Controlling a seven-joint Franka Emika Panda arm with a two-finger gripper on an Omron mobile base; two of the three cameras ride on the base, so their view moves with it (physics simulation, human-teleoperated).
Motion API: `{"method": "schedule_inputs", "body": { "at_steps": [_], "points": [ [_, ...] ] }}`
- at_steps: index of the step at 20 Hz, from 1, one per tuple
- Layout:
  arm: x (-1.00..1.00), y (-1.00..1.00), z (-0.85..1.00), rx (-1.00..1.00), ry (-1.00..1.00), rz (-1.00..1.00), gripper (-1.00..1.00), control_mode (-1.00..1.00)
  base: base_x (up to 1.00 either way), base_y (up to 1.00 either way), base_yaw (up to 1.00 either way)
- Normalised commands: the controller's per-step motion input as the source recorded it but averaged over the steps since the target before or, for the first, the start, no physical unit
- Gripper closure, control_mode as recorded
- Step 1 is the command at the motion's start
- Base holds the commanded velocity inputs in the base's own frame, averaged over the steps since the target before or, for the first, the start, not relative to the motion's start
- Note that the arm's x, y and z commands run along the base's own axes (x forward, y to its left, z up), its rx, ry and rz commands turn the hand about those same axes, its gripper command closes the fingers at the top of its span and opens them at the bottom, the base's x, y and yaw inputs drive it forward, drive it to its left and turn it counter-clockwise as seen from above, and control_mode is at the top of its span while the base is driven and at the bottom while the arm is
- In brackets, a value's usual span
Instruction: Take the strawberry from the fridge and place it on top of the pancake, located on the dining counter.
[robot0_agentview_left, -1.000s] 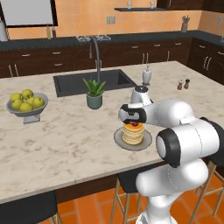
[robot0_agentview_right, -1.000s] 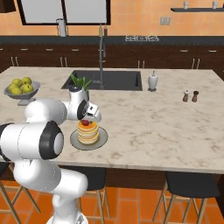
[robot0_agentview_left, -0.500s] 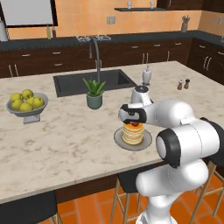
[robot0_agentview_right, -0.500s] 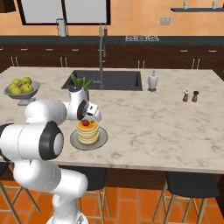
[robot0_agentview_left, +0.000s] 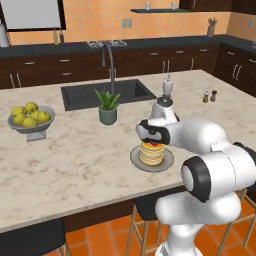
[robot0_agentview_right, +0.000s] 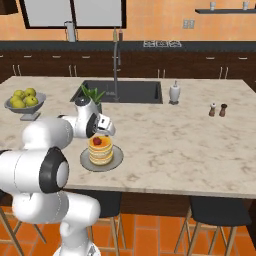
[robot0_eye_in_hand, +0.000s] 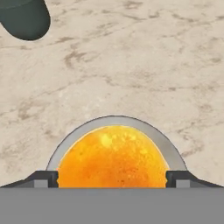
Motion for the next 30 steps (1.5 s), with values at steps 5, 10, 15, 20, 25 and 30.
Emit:
{"method": "schedule_inputs", "body": {
  "at_steps": [5,10,15,20,25,30],
  "points": [
    [-0.84,0.01,0.95,0.00,0.06,0.00,-1.00,-1.00,0.00,0.00,0.00],
    [-1.00,0.23,0.93,0.00,0.08,0.00,-1.00,-1.00,0.00,0.00,0.00],
    [-1.00,0.87,0.48,-0.13,0.05,0.02,-1.00,-1.00,0.00,0.00,0.00],
    [-1.00,1.00,-0.57,-0.17,0.14,0.01,-1.00,-1.00,0.00,0.00,0.00],
    [-0.82,0.75,-0.99,-0.20,0.19,0.05,-1.00,-1.00,0.00,0.00,0.00],
    [-0.18,0.06,-0.81,-0.16,0.28,0.07,-1.00,-1.00,0.00,0.00,0.00]
  ]
}}
